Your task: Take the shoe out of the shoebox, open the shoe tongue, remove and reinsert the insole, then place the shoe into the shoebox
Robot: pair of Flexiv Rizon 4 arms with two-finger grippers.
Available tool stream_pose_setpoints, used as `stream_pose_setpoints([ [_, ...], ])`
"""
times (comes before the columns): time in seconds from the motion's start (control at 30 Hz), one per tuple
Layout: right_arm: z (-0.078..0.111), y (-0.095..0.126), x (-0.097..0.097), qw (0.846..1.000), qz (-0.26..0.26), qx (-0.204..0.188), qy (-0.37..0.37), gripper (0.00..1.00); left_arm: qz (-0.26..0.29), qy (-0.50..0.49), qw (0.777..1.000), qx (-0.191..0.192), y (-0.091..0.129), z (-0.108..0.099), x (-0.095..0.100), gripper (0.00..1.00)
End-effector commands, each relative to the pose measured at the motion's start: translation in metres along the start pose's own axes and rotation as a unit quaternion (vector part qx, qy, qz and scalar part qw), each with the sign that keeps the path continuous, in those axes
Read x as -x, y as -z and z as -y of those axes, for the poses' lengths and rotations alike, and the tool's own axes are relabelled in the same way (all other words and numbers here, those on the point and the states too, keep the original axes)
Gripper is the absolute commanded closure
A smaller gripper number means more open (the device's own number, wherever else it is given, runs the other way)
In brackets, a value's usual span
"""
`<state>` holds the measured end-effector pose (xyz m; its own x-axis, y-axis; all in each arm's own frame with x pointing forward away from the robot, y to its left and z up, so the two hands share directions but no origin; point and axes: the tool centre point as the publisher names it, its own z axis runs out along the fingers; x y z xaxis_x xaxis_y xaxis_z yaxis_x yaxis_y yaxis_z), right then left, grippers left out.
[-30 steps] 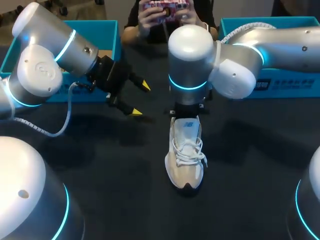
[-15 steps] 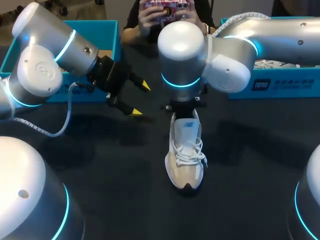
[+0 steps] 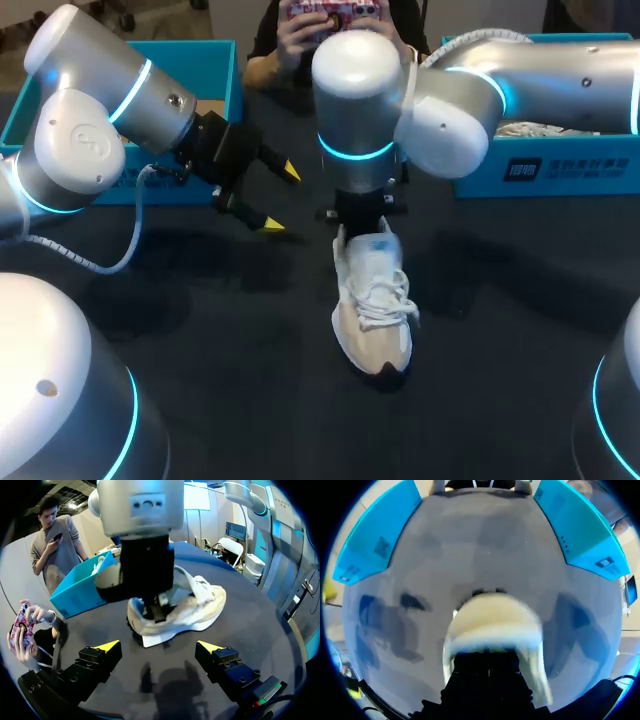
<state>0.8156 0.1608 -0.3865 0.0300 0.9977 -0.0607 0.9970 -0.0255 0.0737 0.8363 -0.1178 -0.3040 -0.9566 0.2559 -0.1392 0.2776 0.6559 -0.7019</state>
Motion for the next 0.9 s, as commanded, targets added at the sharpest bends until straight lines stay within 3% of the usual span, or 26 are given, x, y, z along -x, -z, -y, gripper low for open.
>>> stream_pose_setpoints([
  [0.03, 0.006, 0.036, 0.014, 0.999, -0.022, -0.033, 0.0, 1.0, 0.0, 0.0, 1.0, 0.001, 0.0, 0.001, 0.0, 0.0],
  [0.23, 0.02, 0.048, 0.019, 0.996, -0.004, -0.089, 0.024, 1.0, 0.0, 0.0, 1.0, 0.001, 0.0, 0.001, 0.0, 0.0],
  [0.43, 0.034, 0.043, 0.018, 0.984, -0.04, -0.16, 0.065, 1.0, 0.0, 0.0, 1.0, 0.001, 0.0, 0.001, 0.0, 0.0],
  [0.57, 0.04, 0.04, 0.014, 0.983, -0.044, -0.168, 0.067, 0.98, 0.0, 0.0, 1.0, 0.001, 0.0, 0.001, 0.0, 0.0],
  [0.6, 0.041, 0.04, 0.014, 0.982, -0.044, -0.169, 0.066, 0.62, 0.0, 0.0, 1.0, 0.001, 0.0, 0.001, 0.0, 0.0],
  [0.63, 0.041, 0.04, 0.014, 0.982, -0.044, -0.169, 0.066, 0.62, 0.0, 0.0, 1.0, 0.001, 0.0, 0.001, 0.0, 0.0],
  [0.67, 0.043, 0.041, 0.013, 0.982, -0.048, -0.172, 0.063, 0.17, 0.0, 0.0, 1.0, 0.001, 0.0, 0.001, 0.0, 0.0],
  [0.7, 0.044, 0.04, 0.013, 0.982, -0.05, -0.173, 0.061, 0.0, 0.0, 0.0, 1.0, 0.001, 0.0, 0.001, 0.0, 0.0],
  [0.9, 0.048, 0.037, 0.013, 0.98, -0.053, -0.182, 0.056, 0.0, 0.0, 0.0, 1.0, 0.001, 0.0, 0.001, 0.0, 0.0],
])
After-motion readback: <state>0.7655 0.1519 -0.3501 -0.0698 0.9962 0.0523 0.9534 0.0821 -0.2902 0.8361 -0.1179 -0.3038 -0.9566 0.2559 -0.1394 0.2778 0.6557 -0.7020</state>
